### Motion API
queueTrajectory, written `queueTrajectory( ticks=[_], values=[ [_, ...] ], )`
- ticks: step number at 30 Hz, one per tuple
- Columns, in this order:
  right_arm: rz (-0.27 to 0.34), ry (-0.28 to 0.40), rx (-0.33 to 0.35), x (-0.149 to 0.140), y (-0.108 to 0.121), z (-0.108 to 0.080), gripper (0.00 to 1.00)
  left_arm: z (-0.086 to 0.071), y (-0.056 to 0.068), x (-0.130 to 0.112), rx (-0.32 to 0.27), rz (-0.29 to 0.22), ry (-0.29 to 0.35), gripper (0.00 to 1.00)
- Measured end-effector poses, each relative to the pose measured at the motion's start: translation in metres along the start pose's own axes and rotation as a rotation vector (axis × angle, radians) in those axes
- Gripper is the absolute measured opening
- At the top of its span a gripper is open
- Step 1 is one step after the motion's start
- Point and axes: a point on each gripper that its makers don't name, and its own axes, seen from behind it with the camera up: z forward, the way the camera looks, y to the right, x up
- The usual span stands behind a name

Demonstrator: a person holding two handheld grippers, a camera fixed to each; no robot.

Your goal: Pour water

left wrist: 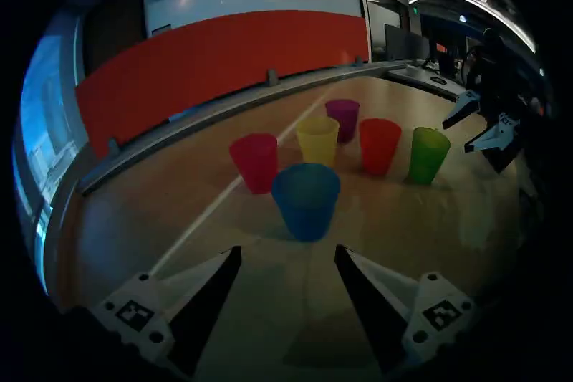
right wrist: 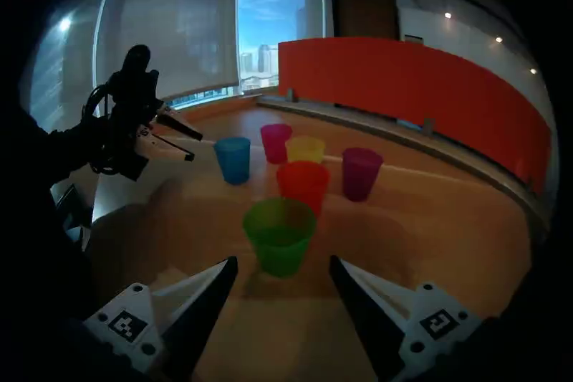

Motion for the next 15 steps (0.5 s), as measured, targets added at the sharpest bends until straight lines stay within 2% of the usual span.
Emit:
queueTrajectory(
  ticks=[8,15],
  values=[
    [0.022,0.085,-0.075,0.020,0.004,-0.029,0.99,-0.024,-0.002,0.004,0.069,-0.017,0.080,0.97],
    [0.054,0.196,-0.160,0.049,0.016,-0.044,0.99,-0.043,-0.017,0.019,0.154,-0.037,0.169,0.98]
  ],
)
